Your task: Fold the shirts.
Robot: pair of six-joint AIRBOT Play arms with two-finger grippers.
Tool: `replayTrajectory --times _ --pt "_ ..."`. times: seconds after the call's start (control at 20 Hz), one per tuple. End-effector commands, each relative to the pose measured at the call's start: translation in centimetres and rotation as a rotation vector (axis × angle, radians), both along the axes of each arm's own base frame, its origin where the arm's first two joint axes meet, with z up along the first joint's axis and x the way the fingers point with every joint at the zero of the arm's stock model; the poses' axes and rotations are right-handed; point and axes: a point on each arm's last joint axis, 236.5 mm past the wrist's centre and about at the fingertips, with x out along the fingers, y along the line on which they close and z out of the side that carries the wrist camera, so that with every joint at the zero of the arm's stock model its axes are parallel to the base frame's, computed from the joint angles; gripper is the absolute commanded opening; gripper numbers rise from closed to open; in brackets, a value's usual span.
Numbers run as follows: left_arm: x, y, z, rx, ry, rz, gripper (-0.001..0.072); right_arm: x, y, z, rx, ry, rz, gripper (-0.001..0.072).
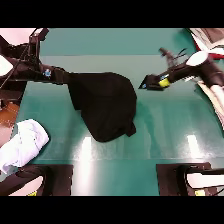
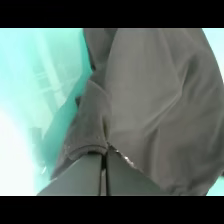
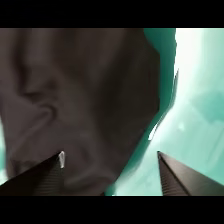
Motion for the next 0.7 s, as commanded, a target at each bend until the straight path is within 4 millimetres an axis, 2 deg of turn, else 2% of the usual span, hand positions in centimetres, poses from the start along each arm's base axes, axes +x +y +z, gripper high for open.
replayTrajectory --times 0.0,0.15,0.25,0.3,0.4,0.55,0.6,0.65 --pt "-1.3 0.8 -0.1 0.047 0.031 -0.018 0.0024 -0.2 2.7 -5.8 -0.017 0.071 0.013 0.0595" --pt "-1.3 0.7 -0.1 0.043 0.034 -0.016 0.0024 0.1 4.4 -7.0 0.025 0.091 -0.005 0.0586" --pt "-1.3 0.7 -0.1 0.032 0.044 0.001 0.0024 0.4 4.5 -7.5 0.025 0.09 -0.016 0.0577" --pt "-1.4 0.7 -0.1 0.031 0.044 0.0 0.0024 0.5 4.5 -7.6 0.024 0.087 -0.02 0.0511" --pt "-1.4 0.7 -0.1 0.03 0.045 0.001 0.0024 0.6 4.5 -7.5 0.025 0.073 -0.003 0.0013" --pt "-1.3 0.7 -0.1 0.02 0.052 0.014 0.0024 -0.1 4.7 -6.7 0.026 0.059 0.07 0.0018" --pt "-1.3 0.7 0.1 0.017 0.046 0.015 0.0024 -0.1 4.8 -5.5 0.031 0.039 0.099 0.0017" --pt "-1.3 0.6 0.8 0.012 0.029 0.015 0.0024 0.2 4.8 -3.6 0.033 -0.01 0.124 0.0017"
